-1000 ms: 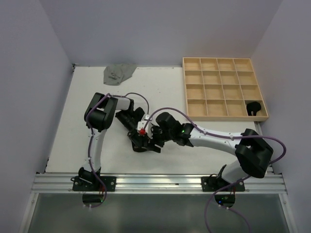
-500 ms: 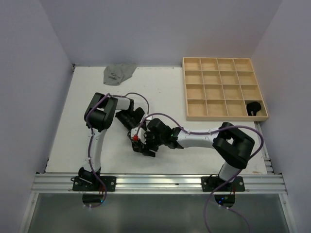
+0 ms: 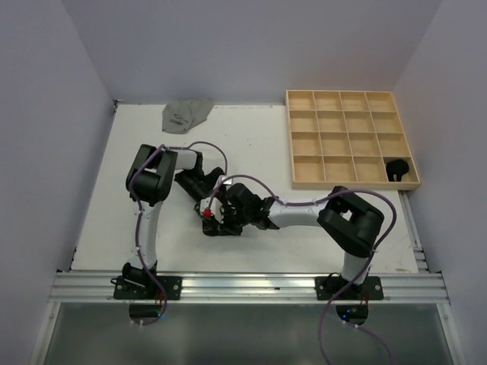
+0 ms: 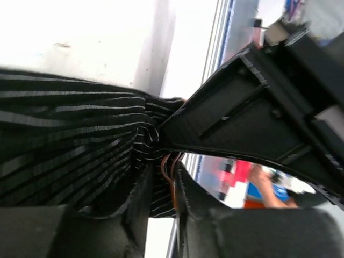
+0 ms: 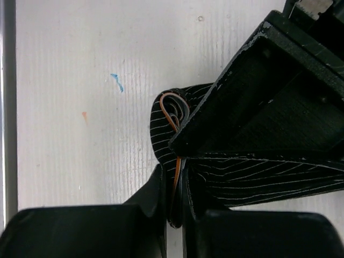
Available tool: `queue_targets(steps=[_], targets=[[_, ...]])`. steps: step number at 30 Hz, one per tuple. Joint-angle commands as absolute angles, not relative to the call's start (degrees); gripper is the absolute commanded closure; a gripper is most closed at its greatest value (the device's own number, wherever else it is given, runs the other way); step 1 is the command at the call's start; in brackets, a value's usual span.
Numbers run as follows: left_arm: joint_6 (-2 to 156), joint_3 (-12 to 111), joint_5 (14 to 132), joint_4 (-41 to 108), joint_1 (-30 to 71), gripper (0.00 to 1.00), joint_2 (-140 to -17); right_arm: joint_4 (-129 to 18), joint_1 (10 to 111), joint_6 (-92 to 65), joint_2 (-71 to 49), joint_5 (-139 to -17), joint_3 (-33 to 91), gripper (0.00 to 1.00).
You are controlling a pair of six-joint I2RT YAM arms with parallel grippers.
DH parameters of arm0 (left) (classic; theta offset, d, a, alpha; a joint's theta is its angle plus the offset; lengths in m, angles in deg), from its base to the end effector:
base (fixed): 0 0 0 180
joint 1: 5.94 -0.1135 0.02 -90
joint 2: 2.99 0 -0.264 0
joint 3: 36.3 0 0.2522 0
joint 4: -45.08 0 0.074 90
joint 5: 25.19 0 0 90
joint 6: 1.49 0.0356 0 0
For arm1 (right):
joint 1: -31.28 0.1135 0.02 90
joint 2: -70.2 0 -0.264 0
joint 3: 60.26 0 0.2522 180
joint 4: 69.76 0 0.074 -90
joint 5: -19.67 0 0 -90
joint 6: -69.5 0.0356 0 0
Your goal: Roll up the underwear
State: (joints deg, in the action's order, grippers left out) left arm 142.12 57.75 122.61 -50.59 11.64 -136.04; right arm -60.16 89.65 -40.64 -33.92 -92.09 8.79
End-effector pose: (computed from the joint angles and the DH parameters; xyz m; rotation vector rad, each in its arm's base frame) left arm 0.3063 -0.1286 0.0816 -0.9108 -2.1650 1.4935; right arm 0.1812 0.3194 0.1493 -1.6712 1.7400 0.7656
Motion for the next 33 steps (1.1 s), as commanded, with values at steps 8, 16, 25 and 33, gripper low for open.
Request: queue_targets(steps=[8,16,25,33], targets=[[146.7,64.2,128.4,-44.0,-2.1,0.63,-119.4,-62.8,86.8,-32.7,-40.0,-102.1,11.5,1.00],[154.9,54.0,130.1,-35.7,-20.3,0.60,-103.0,-67.1,80.2,-13.8,-49.9,-113.9,17.1,1.00],[169.2,23.5,116.5,-11.0,-16.1,0.52,-71.4,-54.0,77.9,-5.4,-62.1,-116.9,30.0,1.00],[177.5,7.2,108.4,1.9,-2.6,0.48,-61.2,-47.5,77.6,0.1,-68.7,-118.1,37.1,1.00]])
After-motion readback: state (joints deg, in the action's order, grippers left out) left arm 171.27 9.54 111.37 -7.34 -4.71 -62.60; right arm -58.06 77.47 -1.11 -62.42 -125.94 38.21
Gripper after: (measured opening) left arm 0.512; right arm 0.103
